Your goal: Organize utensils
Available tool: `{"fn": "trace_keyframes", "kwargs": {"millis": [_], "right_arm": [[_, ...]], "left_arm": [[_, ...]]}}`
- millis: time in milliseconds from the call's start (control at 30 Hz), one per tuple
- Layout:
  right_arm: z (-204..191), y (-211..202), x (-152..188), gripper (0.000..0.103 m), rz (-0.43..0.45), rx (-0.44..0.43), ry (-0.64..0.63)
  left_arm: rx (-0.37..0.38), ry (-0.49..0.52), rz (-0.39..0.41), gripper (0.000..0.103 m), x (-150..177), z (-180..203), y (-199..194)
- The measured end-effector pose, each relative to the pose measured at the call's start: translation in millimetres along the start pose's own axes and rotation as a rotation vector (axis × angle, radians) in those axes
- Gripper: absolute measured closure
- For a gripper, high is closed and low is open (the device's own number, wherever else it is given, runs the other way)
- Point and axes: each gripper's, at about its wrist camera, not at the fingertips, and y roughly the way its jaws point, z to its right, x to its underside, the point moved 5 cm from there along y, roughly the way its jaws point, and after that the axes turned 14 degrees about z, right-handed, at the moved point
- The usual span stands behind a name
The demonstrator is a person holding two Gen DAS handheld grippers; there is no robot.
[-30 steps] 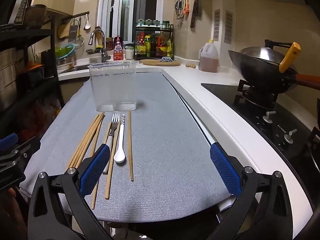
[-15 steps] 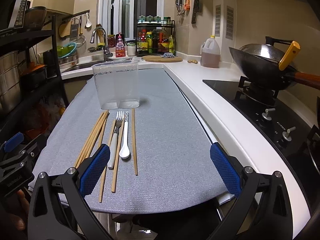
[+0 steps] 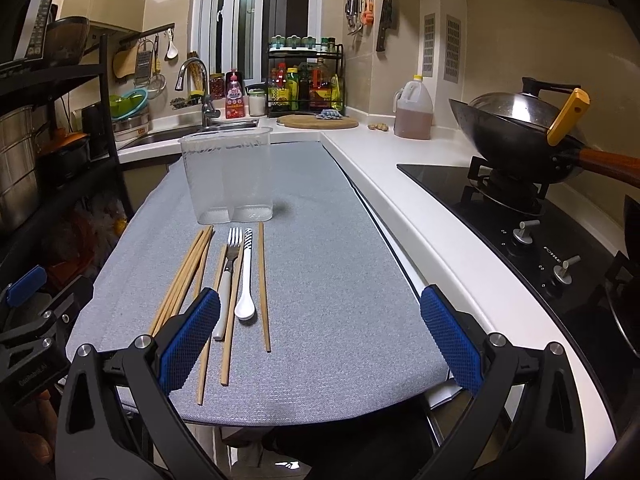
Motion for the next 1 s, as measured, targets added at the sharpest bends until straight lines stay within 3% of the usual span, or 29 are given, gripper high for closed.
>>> {"fn": "trace_keyframes", "kwargs": {"millis": [1000], "right_arm": [[0.1,-0.3,1.0,0.005,0.008,-0.002,-0.005]], "left_arm": [[0.009,0.012,0.020,0.009,-1.6,3.6,-3.8]]}}
